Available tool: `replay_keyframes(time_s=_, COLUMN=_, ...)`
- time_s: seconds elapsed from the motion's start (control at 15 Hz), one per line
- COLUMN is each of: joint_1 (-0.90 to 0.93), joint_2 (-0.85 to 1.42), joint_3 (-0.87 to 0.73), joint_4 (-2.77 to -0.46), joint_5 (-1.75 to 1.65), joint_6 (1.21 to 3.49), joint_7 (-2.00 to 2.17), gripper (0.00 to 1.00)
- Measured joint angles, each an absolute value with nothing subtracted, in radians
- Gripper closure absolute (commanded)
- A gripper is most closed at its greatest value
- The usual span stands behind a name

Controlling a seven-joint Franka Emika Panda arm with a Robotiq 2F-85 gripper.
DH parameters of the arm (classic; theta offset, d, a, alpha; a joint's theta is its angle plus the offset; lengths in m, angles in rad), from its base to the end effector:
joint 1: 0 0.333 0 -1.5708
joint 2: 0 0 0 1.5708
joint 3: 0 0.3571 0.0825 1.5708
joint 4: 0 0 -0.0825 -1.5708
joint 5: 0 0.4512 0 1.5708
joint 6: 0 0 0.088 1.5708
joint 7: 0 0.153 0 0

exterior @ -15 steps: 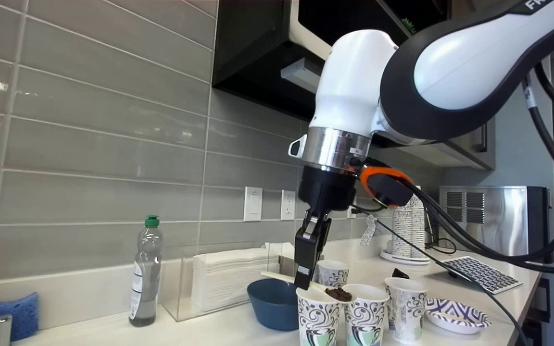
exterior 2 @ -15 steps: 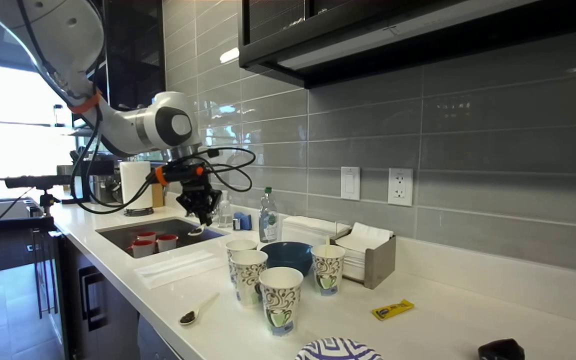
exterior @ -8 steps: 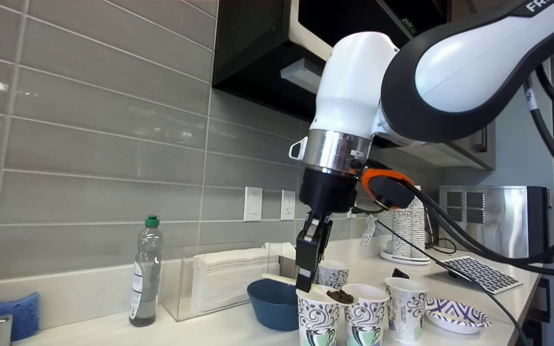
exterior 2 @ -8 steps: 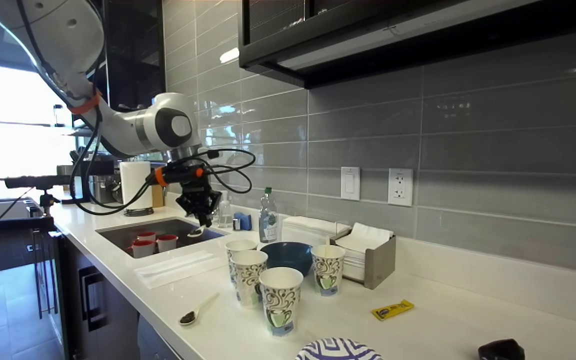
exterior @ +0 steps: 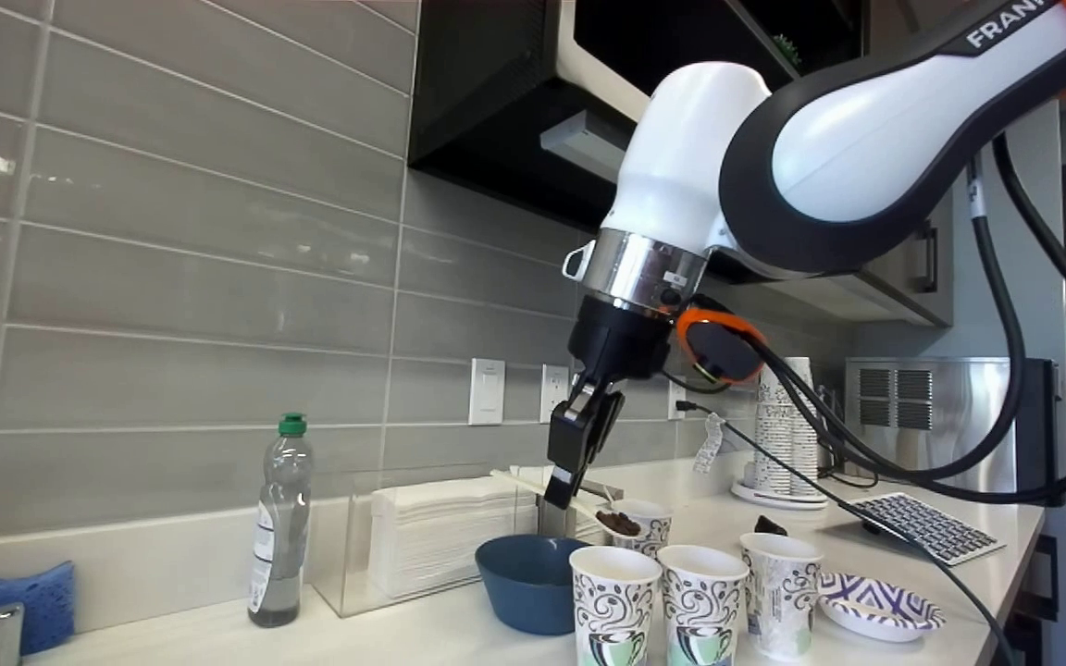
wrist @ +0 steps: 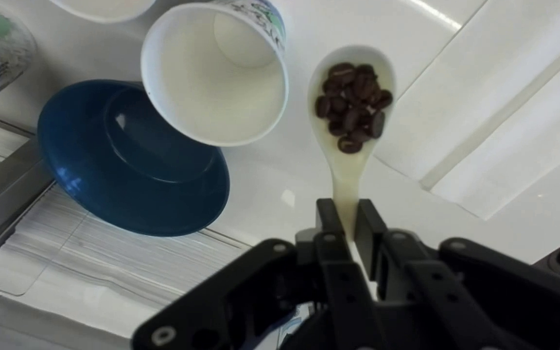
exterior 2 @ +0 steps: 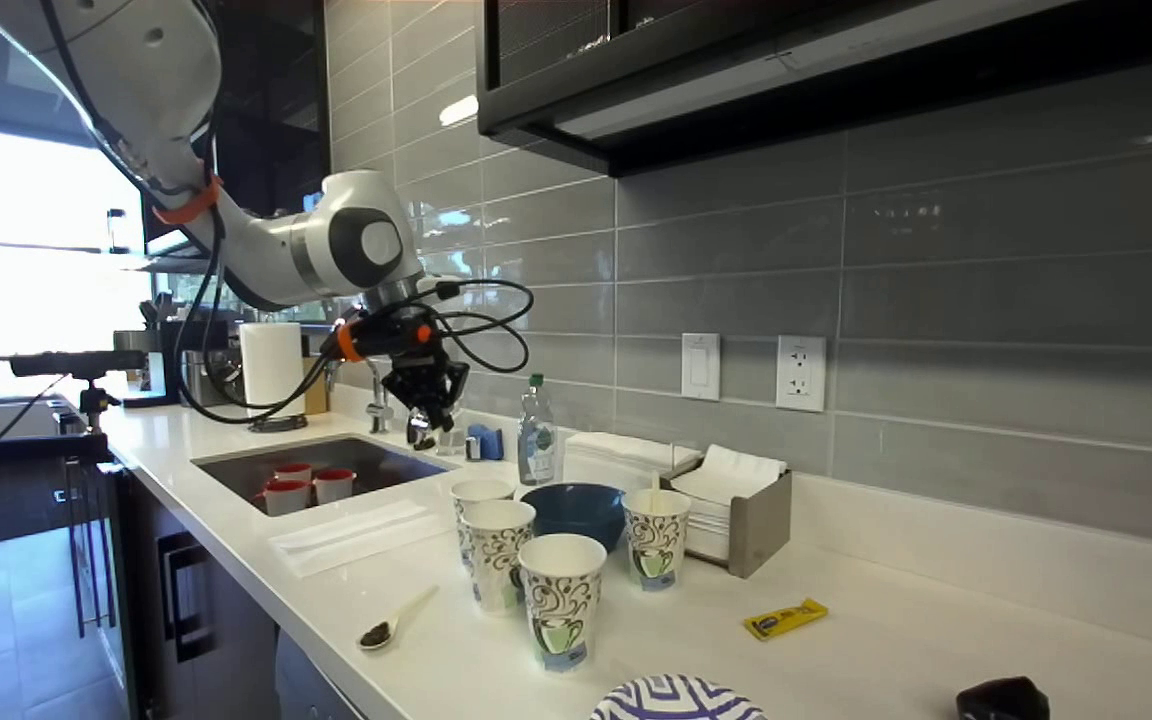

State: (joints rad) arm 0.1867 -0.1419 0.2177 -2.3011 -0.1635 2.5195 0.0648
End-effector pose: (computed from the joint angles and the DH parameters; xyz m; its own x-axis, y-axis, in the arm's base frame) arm 0.5422 0.2299 0.4025 0.8294 0.4384 0.3463 0.4152 -0.8984 0.1430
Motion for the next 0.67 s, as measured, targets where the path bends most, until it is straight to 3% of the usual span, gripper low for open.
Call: replay_keyframes(time_s=0.67, joint_1=0.155, joint_2=-0.105, joint_3=0.171, joint_4=-2.312, joint_5=-0.185, joint_6=2.689, joint_7=0.052, gripper=0.97)
